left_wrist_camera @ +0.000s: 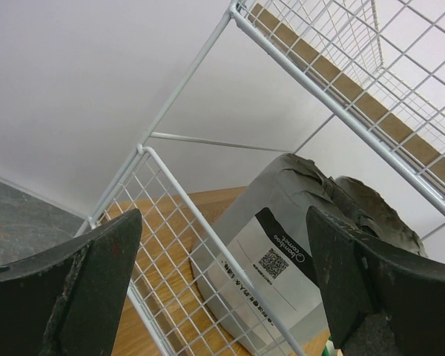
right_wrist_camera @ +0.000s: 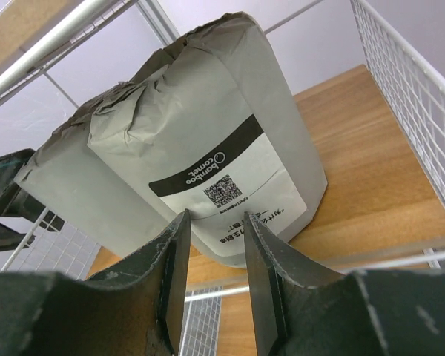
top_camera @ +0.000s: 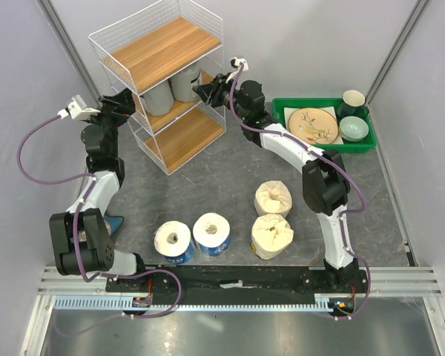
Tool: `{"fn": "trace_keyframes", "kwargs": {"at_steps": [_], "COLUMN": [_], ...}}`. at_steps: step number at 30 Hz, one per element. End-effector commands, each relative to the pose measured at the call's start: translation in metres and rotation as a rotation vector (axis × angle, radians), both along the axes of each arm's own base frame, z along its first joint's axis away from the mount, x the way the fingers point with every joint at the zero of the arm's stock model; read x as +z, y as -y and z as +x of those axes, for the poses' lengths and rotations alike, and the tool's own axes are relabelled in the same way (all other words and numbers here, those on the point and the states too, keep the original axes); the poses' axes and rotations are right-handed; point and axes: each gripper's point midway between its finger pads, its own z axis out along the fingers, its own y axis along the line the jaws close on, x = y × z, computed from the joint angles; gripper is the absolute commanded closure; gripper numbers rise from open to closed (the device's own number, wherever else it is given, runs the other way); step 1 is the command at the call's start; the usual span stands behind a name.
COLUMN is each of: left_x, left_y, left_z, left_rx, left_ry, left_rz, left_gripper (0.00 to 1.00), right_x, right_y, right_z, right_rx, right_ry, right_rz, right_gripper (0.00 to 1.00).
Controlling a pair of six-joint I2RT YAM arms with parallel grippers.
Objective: Place and organize the paper towels onto the shelf
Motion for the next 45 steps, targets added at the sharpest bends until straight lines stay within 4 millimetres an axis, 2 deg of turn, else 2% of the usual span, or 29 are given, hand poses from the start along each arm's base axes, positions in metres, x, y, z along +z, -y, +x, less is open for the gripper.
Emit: {"fn": "trace_keyframes", "kwargs": {"at_steps": [1, 18, 32, 33, 34, 35, 36, 37, 38, 39, 40, 41, 42, 43, 44, 45], "left_x": [0.025, 0.028, 0.027, 0.028, 0.028, 0.029, 0.029, 0.031, 0.031, 0.026, 0.033, 0.033, 0.027, 0.033, 0.034, 0.024], "left_y": [0.003, 0.002, 0.004, 0.005, 0.005, 0.004, 0.005, 0.006, 0.005, 0.006, 0.008, 0.008, 0.009, 0.009, 0.011, 0.012], "left_z": [-0.012, -0.016, -0.021, -0.022, -0.023, -0.025, -0.028, -0.03, -0.032, -0.035, -0.042, -0.045, -0.049, -0.058, -0.064, -0.068], "left_rx": [-0.021, -0.022, -0.029, -0.033, -0.032, -0.032, -0.034, -0.036, -0.036, -0.04, -0.043, -0.042, -0.044, -0.043, -0.047, -0.047], "left_ry": [0.083, 0.093, 0.094, 0.096, 0.095, 0.098, 0.101, 0.105, 0.104, 0.095, 0.114, 0.116, 0.104, 0.119, 0.124, 0.102], "left_rz": [-0.011, -0.002, 0.002, 0.004, 0.002, 0.003, 0.003, 0.003, 0.001, -0.001, -0.004, -0.008, -0.013, -0.016, -0.017, -0.023], "left_gripper": [0.01, 0.01, 0.01, 0.01, 0.01, 0.01, 0.01, 0.01, 0.01, 0.01, 0.01, 0.01, 0.01, 0.01, 0.01, 0.01], "right_x": [0.025, 0.024, 0.016, 0.018, 0.029, 0.02, 0.024, 0.035, 0.027, 0.028, 0.043, 0.027, 0.03, 0.046, 0.031, 0.048], "right_y": [-0.008, -0.016, -0.019, -0.019, -0.016, -0.013, -0.011, -0.006, -0.004, -0.001, 0.005, 0.007, 0.012, 0.019, 0.024, 0.032], "right_z": [0.001, 0.002, 0.003, 0.001, -0.004, -0.005, -0.008, -0.014, -0.017, -0.021, -0.029, -0.035, -0.039, -0.051, -0.056, -0.069], "right_rx": [0.032, 0.055, 0.064, 0.063, 0.062, 0.054, 0.053, 0.051, 0.051, 0.049, 0.049, 0.051, 0.046, 0.044, 0.043, 0.041], "right_ry": [0.06, 0.07, 0.059, 0.067, 0.086, 0.075, 0.083, 0.1, 0.085, 0.09, 0.111, 0.084, 0.091, 0.114, 0.086, 0.115], "right_rz": [0.04, 0.031, 0.015, 0.017, 0.024, 0.014, 0.016, 0.023, 0.01, 0.013, 0.026, 0.01, 0.015, 0.03, 0.012, 0.029], "right_gripper": [0.58, 0.57, 0.57, 0.57, 0.57, 0.56, 0.56, 0.56, 0.55, 0.55, 0.54, 0.54, 0.54, 0.54, 0.53, 0.53]}}
